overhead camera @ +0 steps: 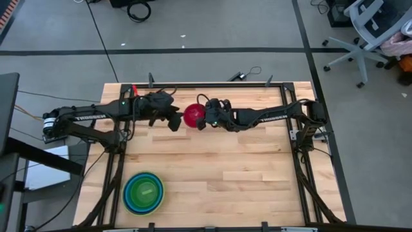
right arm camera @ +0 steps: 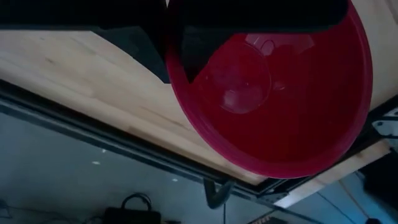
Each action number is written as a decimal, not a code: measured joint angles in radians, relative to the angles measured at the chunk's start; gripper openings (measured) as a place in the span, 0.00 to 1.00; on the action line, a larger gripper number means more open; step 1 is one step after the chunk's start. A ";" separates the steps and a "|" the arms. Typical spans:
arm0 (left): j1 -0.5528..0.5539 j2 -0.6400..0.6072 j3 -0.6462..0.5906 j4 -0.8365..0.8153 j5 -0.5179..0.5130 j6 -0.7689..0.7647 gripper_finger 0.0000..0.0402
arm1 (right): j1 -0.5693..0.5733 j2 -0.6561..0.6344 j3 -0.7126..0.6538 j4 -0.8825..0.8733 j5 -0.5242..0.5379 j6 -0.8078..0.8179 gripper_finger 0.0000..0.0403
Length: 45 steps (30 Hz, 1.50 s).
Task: Nest bowls inside each other
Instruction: Stack the red bowl on top of the light green bowl
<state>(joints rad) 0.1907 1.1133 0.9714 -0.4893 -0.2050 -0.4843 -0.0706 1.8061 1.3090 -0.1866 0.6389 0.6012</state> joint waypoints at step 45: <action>-0.531 0.065 -0.111 -0.554 0.628 0.187 0.03 | -0.030 -0.303 0.001 -0.170 -0.239 -0.098 0.42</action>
<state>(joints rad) -0.3404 1.1782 0.8608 -1.0436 0.4232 -0.2971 -0.1003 1.5034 1.3098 -0.3570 0.3995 0.5037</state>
